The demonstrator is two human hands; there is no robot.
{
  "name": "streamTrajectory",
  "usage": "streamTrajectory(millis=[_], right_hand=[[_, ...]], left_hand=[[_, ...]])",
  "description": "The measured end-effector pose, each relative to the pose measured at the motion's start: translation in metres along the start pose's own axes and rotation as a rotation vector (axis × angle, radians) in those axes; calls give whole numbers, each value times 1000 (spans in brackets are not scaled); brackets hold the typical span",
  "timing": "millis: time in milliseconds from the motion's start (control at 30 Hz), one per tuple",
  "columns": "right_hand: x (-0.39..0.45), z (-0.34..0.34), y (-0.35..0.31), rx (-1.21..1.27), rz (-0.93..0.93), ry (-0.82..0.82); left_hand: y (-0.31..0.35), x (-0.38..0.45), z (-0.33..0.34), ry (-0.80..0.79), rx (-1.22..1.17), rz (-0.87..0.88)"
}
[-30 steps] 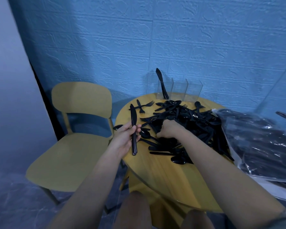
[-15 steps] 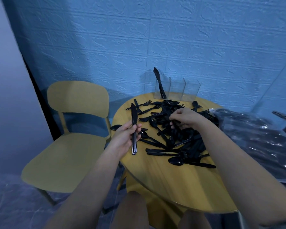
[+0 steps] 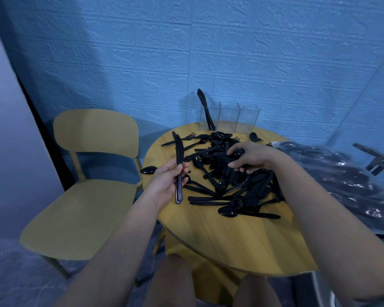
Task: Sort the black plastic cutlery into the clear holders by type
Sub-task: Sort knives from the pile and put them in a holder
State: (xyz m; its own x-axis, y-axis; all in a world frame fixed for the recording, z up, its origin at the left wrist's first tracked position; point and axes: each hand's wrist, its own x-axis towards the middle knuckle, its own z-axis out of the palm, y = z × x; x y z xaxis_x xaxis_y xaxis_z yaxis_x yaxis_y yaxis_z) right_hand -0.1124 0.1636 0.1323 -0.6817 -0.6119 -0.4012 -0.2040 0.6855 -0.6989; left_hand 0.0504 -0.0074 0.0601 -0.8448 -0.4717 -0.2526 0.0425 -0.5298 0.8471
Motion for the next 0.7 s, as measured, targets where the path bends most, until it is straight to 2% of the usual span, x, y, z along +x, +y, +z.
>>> streamTrajectory(millis=[267,400,567,700], right_hand=[[-29,-12,8,-109,21,-64],[-45,-22,13,-133,-72,-108],[-57,-29,15,-277,-248,115],[-64,-23,16,-304,-373,125]], left_hand=[[-3,-8,27,-47,45,26],[-6,-17,32,-66,79,46],[-1,-28,39,-90,167,126],[-1,-37,48,-138,222,195]])
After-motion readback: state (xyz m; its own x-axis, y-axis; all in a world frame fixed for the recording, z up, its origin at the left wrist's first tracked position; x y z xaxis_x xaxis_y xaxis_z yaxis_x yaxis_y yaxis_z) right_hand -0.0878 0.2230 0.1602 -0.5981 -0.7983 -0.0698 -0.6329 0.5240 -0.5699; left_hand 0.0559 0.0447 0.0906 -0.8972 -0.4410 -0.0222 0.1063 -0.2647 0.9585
